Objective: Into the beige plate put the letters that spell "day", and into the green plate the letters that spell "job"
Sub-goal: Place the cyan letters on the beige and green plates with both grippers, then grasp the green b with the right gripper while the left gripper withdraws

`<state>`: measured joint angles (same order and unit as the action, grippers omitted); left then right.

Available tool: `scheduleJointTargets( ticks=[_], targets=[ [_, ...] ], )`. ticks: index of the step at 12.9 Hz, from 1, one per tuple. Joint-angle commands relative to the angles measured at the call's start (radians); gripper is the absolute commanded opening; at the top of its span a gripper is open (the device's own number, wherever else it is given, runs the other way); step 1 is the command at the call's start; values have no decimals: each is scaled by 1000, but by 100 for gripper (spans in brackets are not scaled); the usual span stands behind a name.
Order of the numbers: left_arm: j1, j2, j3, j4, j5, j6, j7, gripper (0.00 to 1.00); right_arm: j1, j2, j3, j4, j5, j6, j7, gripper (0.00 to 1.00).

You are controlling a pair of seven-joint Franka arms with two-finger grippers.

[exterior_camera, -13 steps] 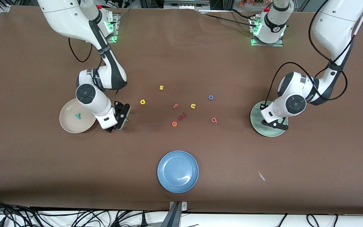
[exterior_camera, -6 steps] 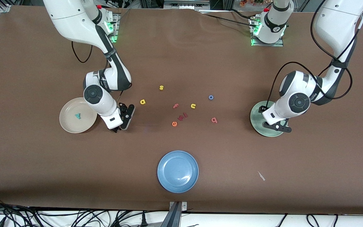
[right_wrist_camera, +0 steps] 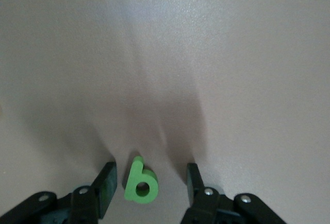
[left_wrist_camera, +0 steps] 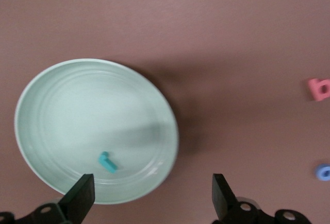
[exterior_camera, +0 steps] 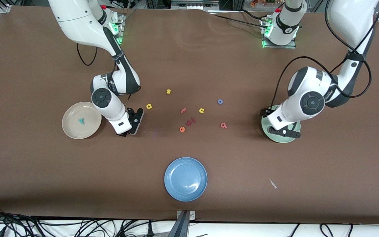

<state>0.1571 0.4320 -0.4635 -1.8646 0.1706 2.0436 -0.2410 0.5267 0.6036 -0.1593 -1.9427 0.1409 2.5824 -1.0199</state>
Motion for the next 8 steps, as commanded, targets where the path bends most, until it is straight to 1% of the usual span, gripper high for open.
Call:
scheduleJointTargets(
  ticks=[1,2,3,5,8],
  targets=[
    [-24,-1,-81,15,-23,-29,-215,100,6,5,-5,2,2,18,-22,58],
    [-51,2,-92,15,-23,-28,-283,100,6,5,-5,2,3,15,-22,54],
    [-77,5,-90,15,-23,-23,-326,100,6,5,-5,2,3,13,-23,53],
    [-126,16,-90,15,-23,-20,-409,100,6,5,-5,-1,3,12,-22,46],
    [-157,51,-92,9,-31,19,-506,100,6,5,-5,-1,3,10,-20,35]
  ],
)
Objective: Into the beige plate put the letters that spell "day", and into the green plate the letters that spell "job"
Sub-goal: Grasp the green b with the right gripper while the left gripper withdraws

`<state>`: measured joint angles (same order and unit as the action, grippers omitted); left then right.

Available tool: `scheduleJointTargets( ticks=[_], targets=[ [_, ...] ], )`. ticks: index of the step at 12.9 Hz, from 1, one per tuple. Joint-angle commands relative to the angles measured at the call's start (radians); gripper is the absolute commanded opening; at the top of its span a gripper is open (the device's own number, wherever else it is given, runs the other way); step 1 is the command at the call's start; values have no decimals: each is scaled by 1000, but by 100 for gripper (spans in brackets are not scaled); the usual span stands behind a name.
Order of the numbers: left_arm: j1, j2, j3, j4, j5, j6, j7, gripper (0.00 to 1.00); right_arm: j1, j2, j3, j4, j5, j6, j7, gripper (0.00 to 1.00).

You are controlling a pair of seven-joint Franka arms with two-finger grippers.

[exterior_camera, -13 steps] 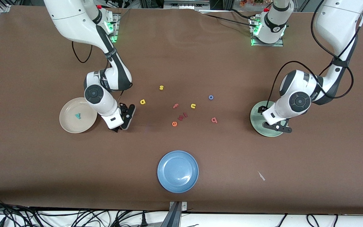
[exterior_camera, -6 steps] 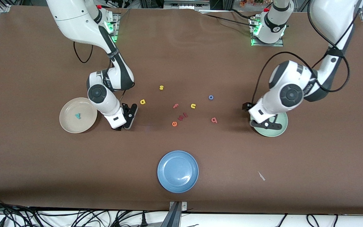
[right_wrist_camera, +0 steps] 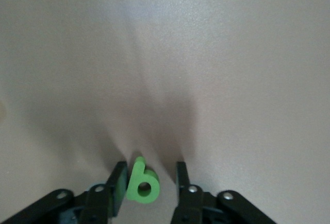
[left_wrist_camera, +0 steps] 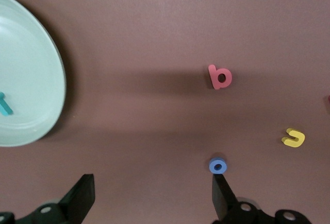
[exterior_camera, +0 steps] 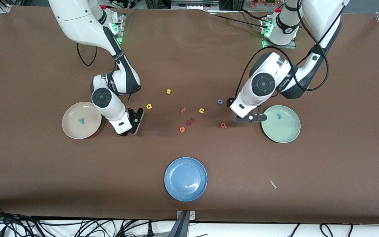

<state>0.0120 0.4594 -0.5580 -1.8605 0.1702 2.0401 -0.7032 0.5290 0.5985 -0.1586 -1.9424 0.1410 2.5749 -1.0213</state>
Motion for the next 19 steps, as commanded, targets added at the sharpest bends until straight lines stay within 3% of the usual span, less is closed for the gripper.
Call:
scheduleJointTargets(
  ticks=[1,3,7,8,11,13,14,15,19],
  targets=[
    [-35,39,3,0,-31,47,-95,100,3,10,-6,-1,3,18,-19,31],
    [-82,60,3,-3,-31,98,-194,100,3,10,-6,-1,3,18,-19,25],
    [-116,108,3,-35,-51,187,-213,99,3,10,-6,-1,3,16,-14,13],
    [-115,107,4,-45,-48,193,-213,98,3,10,-6,-1,3,17,-10,2],
    [-124,126,4,-68,-41,196,-211,81,3,4,-6,10,5,11,-8,0],
    [-132,131,4,-74,-41,196,-211,62,-10,-9,-18,86,5,-138,-14,0],
    [-133,142,4,-74,-41,196,-211,59,-24,-19,-36,146,6,-260,-14,0],
    [-130,162,4,-74,-41,203,-209,51,-26,-26,-64,186,15,-359,-11,0],
    [-119,194,7,-74,-40,250,-211,49,-26,-60,-231,212,20,-554,-17,0]
  ],
)
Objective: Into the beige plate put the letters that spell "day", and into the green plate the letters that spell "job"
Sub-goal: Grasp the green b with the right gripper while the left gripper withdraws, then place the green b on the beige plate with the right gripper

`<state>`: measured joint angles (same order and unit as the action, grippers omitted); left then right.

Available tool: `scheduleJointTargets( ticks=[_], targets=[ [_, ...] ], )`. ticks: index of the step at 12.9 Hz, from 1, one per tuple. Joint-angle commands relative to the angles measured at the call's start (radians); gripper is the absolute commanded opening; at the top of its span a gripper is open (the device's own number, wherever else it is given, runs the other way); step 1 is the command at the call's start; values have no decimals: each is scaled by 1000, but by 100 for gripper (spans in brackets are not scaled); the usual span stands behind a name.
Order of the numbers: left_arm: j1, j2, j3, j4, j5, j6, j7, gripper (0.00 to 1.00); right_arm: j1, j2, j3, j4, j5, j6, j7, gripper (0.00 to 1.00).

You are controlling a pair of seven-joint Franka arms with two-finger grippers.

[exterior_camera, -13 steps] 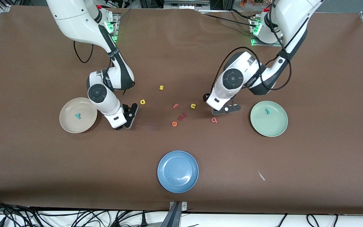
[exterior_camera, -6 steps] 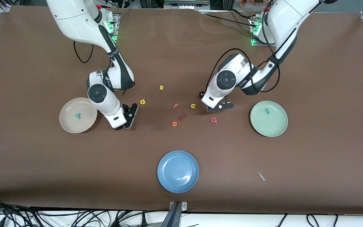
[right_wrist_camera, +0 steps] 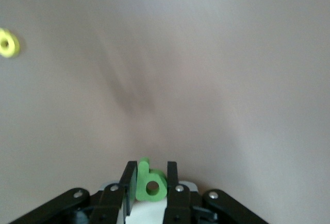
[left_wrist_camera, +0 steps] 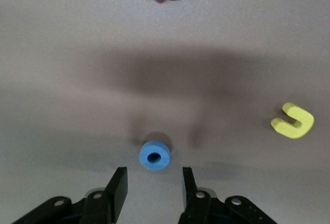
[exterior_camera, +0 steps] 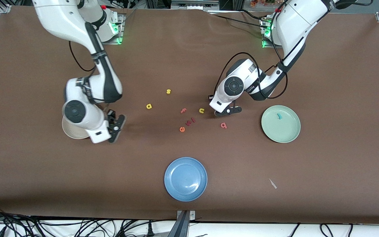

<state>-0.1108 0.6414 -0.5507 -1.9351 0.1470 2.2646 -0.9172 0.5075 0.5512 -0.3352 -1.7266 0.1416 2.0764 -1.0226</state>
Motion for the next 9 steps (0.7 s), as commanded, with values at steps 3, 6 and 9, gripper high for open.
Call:
scheduleJointTargets(
  ticks=[3,6,9],
  targets=[
    [5,20,5,1,-17,38,5,49,-30,-13,-102,-39,19,-56,-14,0],
    [7,32,9,1,-15,66,12,49,-110,-4,-120,-65,27,-47,-1,0],
    [8,32,11,-8,-15,64,20,43,-149,16,-120,-68,53,-42,-1,33]
  ],
)
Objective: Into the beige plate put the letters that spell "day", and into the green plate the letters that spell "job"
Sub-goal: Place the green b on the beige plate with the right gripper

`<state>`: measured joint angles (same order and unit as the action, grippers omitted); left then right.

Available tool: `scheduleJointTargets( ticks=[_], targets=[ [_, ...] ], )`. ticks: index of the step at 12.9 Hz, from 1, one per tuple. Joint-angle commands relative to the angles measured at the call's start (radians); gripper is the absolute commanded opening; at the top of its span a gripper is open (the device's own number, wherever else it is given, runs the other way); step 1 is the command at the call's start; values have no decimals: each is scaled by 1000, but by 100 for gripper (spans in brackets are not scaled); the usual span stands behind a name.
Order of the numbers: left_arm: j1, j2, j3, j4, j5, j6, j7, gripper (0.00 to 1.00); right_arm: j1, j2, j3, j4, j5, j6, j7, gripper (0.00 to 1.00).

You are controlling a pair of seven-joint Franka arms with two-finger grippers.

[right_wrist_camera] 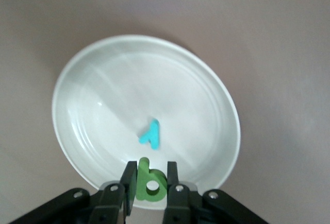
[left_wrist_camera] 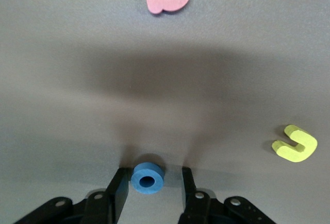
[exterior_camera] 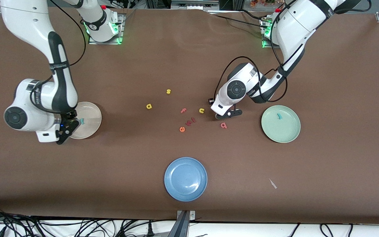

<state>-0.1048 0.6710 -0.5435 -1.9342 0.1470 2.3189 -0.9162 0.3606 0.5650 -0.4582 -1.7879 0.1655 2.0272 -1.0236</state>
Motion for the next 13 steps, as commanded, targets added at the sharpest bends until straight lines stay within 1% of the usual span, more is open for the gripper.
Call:
scheduleJointTargets(
  ticks=[1,2,3,4,5,7,9,11,13],
  targets=[
    [4,-1,4,-15,-15,10,19,37,0,3,3,-7,43,4,3,97],
    [4,-2,4,-23,-15,10,19,27,0,3,4,-7,43,-11,3,100],
    [7,-5,4,-26,-15,7,19,14,3,1,4,-4,43,-33,5,100],
    [7,-7,4,-26,-15,5,19,4,6,-2,6,1,45,-50,5,100],
    [10,-10,4,-25,-15,2,19,0,9,-8,7,2,54,-67,19,100],
    [14,-28,2,-23,-15,-9,19,0,23,-28,12,4,89,-107,161,100],
    [19,-68,0,-11,-15,-82,22,0,58,-46,13,4,94,-131,361,100],
    [36,-125,-4,-5,-15,-137,23,3,116,-76,13,-5,104,-140,579,100],
    [56,-174,-4,-2,-15,-168,54,3,170,-117,13,-46,104,-121,756,100]
  ],
)
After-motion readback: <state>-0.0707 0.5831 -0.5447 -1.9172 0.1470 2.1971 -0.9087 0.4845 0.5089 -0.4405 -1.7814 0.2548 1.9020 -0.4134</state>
